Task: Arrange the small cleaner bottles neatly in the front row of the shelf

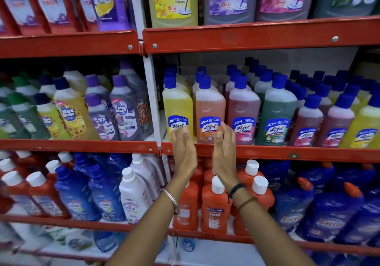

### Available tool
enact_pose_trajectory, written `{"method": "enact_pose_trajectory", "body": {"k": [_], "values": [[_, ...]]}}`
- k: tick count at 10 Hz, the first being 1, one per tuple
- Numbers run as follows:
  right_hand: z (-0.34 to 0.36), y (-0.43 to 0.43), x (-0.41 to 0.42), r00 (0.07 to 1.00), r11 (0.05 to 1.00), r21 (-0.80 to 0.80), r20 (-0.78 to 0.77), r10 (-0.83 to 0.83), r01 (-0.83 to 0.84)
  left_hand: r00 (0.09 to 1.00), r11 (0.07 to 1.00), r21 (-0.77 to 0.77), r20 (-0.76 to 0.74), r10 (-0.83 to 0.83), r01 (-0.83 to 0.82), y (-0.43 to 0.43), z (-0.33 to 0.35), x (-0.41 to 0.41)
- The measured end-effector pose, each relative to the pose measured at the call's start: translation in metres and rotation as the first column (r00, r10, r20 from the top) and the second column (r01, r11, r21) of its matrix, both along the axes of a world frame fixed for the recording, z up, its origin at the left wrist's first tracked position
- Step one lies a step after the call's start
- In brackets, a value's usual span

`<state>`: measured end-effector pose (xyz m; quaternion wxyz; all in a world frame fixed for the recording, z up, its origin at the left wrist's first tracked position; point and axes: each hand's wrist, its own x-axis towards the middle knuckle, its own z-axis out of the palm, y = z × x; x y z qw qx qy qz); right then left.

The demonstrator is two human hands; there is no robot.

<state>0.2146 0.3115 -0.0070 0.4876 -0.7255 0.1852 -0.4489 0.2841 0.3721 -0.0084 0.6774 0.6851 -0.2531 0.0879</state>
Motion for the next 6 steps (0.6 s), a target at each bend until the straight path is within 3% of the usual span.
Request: {"method": "enact_pose_trajectory", "body": {"k": [1,2,5,6], "values": [[-0.001,0.01,0.014,0.975,0.98,-0.009,-0.105,0.197,-0.2,0.993,0.992,-0.06,-0.027,0.113,-0.115,0.009,0.006,0.02],[0.004,0.015,0.03,0.9,0.939,0.133,-0.27,0.343,-0.318,0.988,0.996,0.029,-0.124,0.093,-0.09,0.011,0.002,0.041],[0.01,0.015,0.038,0.884,0.881,0.309,-0.193,0.426,-0.357,0.994,0.986,0.166,-0.111,0.016,0.003,0.025,0.004,0.05],[0.02,0.006,0.02,0.895,0.8,0.468,-0.043,0.444,-0.375,0.995,0.98,0.199,-0.087,0.043,-0.025,0.024,0.007,0.039]]}}
